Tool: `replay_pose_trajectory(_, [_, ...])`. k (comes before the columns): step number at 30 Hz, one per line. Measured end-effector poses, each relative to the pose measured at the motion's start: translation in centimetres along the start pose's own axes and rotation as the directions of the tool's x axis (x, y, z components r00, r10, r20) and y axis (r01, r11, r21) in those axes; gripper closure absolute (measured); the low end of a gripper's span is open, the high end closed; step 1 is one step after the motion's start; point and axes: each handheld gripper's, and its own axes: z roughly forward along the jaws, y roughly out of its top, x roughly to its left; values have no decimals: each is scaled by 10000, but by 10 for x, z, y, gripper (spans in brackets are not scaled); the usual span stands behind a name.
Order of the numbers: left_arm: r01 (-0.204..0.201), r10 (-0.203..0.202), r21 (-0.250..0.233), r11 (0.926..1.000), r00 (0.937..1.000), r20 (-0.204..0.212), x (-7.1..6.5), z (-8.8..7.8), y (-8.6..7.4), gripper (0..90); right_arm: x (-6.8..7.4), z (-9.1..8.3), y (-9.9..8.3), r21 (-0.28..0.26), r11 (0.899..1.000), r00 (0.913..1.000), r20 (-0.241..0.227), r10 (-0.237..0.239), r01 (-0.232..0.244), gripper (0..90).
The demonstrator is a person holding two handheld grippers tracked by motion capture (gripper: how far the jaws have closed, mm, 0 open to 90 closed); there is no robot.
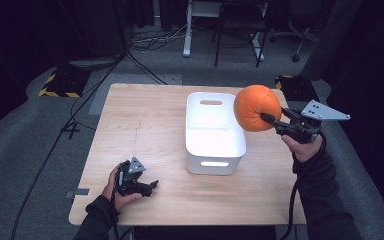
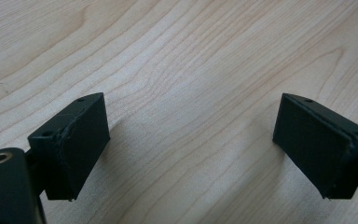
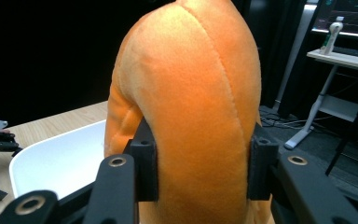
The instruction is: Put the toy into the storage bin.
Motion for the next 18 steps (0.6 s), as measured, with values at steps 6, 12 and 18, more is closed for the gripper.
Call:
replay_pose_trajectory(6, [-2,2,-13,10000,10000,-17,0,0,0,108,6,7,1,129,9999,9997,-226,-82,85,572])
replay_pose_trajectory(12, [-4,4,4,10000,10000,1,0,0,0,108,13,15,2,187,9998,9990,-436,-71,79,571])
replay_pose_trajectory(18, [-6,6,4,10000,10000,0,0,0,0,108,19,23,2,283,9994,9978,-644,-182,200,570])
